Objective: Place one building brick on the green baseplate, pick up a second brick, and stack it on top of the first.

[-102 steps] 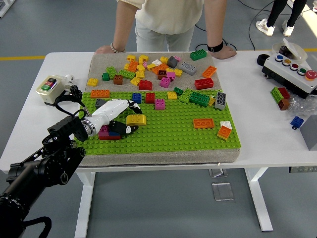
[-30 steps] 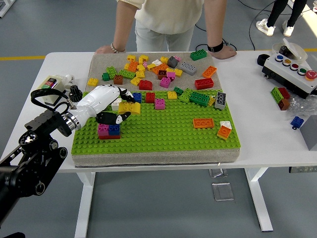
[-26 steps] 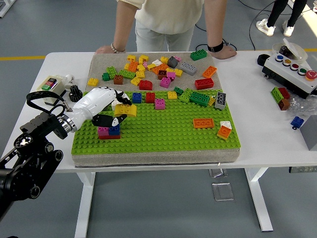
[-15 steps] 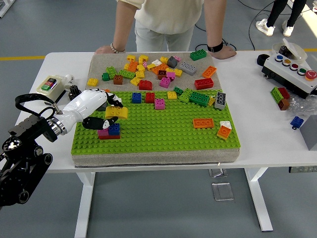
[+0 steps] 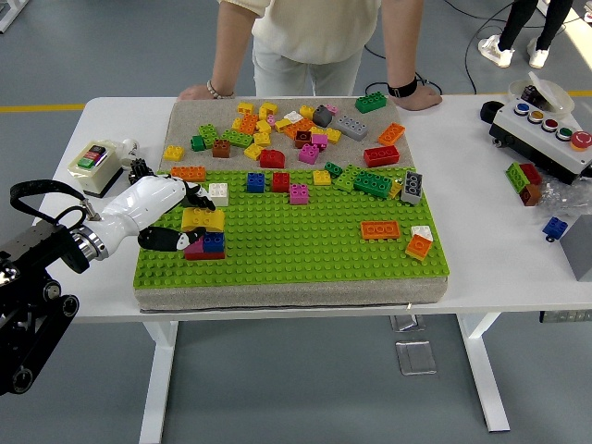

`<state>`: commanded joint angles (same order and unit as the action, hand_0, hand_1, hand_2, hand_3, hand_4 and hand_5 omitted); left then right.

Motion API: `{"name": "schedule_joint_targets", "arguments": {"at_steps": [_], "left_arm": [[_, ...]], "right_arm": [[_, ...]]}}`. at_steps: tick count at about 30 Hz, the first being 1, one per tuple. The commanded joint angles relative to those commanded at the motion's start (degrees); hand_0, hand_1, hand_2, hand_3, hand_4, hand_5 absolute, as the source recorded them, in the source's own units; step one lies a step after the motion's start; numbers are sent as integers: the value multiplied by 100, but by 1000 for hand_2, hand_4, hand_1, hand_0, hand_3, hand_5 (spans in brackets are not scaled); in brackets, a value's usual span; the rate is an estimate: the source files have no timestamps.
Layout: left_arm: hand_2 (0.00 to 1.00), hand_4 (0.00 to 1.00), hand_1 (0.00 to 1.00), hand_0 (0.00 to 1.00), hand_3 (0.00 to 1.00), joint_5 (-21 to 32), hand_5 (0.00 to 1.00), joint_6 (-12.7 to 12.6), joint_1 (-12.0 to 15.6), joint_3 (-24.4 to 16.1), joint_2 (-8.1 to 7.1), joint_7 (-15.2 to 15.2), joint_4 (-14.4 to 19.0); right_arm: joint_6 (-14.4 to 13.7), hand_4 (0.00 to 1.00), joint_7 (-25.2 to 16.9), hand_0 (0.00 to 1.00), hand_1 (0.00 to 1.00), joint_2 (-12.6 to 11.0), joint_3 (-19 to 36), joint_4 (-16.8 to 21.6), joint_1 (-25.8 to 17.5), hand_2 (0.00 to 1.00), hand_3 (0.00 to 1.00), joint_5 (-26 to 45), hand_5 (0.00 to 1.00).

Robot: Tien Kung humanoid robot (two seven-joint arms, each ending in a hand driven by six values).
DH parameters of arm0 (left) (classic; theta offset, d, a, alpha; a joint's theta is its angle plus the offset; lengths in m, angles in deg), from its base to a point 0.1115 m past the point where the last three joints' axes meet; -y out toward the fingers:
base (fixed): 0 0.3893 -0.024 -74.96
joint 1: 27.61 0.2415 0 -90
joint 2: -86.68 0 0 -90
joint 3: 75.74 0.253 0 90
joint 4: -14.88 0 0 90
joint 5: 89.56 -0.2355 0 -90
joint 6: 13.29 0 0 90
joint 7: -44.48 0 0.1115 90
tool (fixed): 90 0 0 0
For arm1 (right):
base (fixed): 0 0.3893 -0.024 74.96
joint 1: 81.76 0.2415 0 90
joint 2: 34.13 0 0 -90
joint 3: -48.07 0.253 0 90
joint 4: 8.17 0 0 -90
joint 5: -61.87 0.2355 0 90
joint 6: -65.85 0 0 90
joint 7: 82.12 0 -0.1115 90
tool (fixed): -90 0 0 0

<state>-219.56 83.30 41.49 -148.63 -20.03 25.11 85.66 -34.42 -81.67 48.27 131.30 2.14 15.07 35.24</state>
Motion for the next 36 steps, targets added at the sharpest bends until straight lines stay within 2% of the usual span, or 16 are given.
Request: {"name": "schedule_joint_targets", "arguments": {"at_steps": [12,36], "left_arm": [[565,561,619,761,537,0,2,159,62,-35,-6,37,36],[564,566,616,762,537,0,2,232,101,-47,51,66,-24]], "right_arm": [[-12,920,-4,742,661,-2,8,0,1,711,601,5,499],[-20,920,-4,742,660,-7,25,0,4,711,600,-3,498]]}}
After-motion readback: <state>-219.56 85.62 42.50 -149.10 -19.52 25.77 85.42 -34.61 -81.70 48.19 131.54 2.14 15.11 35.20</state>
